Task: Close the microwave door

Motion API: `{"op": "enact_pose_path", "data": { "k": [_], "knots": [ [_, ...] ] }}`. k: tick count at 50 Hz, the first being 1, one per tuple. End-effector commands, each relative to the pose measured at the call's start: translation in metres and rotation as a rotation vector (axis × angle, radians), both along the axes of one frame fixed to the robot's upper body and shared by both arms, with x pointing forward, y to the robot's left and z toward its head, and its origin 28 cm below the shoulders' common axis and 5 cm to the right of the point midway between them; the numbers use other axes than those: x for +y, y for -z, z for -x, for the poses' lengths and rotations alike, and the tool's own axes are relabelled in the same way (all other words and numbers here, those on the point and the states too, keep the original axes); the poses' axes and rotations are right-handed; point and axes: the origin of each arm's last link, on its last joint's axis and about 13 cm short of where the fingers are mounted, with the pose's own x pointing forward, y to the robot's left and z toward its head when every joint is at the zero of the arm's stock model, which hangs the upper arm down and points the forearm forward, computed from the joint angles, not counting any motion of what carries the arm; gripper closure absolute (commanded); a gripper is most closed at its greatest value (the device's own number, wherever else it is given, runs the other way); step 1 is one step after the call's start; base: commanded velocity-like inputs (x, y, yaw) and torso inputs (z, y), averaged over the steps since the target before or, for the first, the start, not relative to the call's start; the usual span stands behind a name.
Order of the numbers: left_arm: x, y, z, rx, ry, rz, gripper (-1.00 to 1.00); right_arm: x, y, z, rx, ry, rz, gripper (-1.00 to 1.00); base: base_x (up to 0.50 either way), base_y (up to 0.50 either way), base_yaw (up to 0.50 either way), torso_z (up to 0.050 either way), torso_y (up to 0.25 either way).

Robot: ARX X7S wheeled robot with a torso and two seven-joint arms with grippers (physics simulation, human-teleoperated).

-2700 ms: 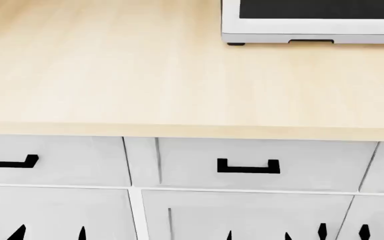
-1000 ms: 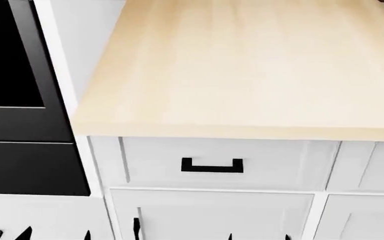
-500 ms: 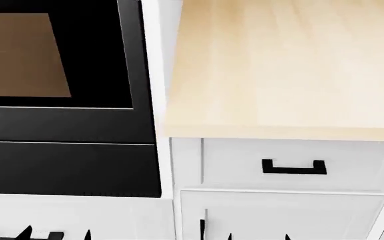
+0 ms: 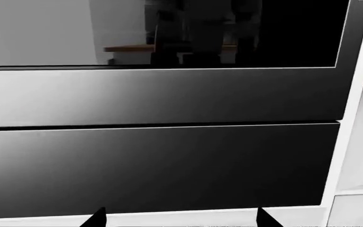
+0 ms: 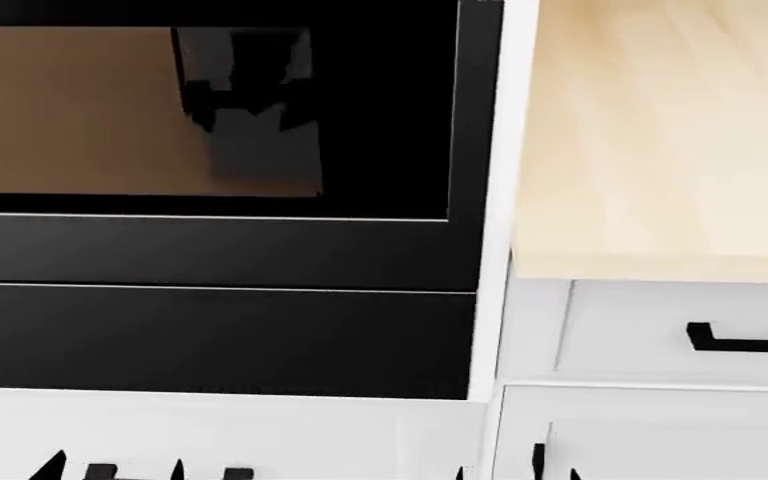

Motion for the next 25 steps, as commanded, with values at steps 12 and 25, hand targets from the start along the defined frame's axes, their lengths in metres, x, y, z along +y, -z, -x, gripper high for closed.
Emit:
{"op": "enact_pose_path", "data": {
  "k": [12, 25],
  "knots": [
    [-0.0027, -0.006, 0.0004, -0.003, 0.005, -0.001, -1.0, 0.0001, -0.0003, 0.0002, -0.002, 0.001, 0.003, -1.0, 0.0, 0.5, 0.0, 0.0, 0.0],
    [0.0002, 0.001, 0.001, -0.005, 0.007, 0.0, -1.0, -0.0001, -0.0011, 0.001, -0.005, 0.001, 0.001, -1.0, 0.0, 0.5, 0.0, 0.0, 0.0]
  ]
}}
